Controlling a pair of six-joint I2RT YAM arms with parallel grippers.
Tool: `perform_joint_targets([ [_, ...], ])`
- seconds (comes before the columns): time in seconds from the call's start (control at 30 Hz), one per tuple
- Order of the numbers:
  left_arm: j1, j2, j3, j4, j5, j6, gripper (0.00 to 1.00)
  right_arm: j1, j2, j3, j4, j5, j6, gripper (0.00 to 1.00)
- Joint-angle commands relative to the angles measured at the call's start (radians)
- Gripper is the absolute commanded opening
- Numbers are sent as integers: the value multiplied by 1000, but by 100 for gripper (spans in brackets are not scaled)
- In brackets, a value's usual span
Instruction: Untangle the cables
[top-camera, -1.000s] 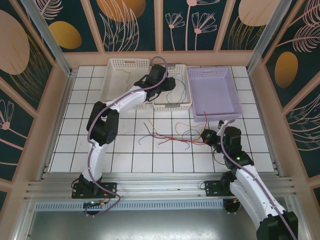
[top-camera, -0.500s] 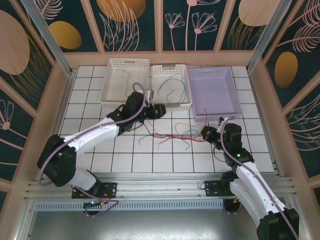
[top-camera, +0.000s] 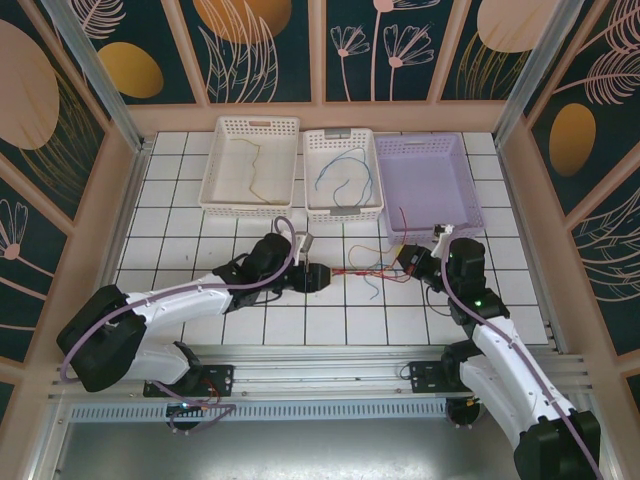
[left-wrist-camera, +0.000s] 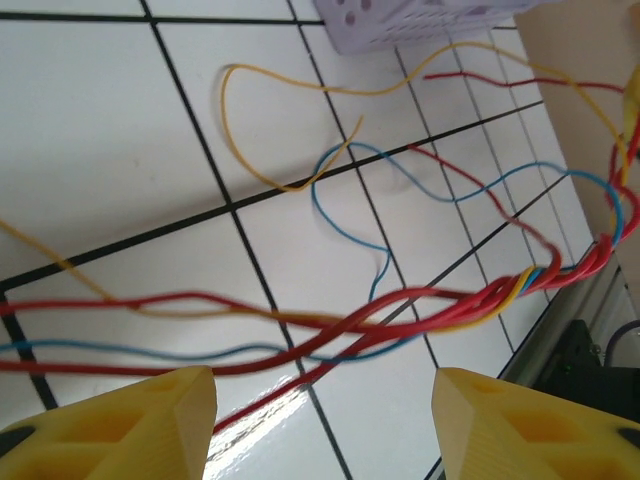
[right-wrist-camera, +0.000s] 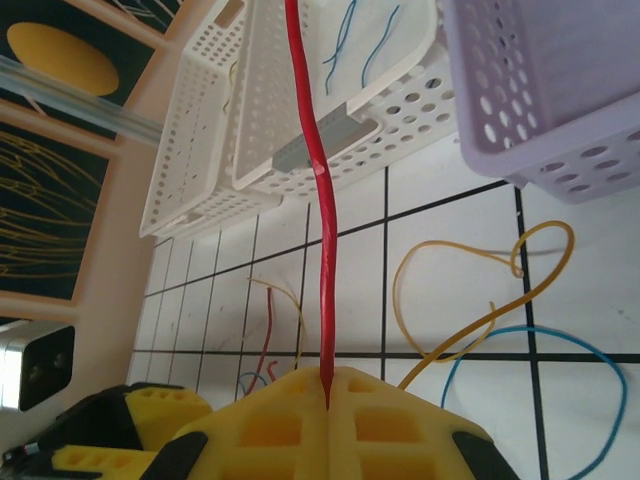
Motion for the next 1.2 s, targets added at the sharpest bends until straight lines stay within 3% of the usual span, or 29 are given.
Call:
perform_joint_targets([
  [0.0, -5, 1, 1, 98, 44, 0, 59, 8, -2, 31, 36, -59, -9, 0],
  [0.6, -21, -41, -145, 243, 165, -2, 45, 5, 7, 47, 63, -94, 12, 0],
  [0.87, -22, -18, -169, 289, 200, 9, 44, 6, 24, 41, 102, -119, 28, 0],
  [1.03, -21, 5, -175, 328, 226, 9, 31, 6, 29, 42, 118, -137, 34, 0],
  [1.17, -22, 12, -184, 355, 242, 5, 30, 5, 29, 39, 142, -158, 44, 0],
])
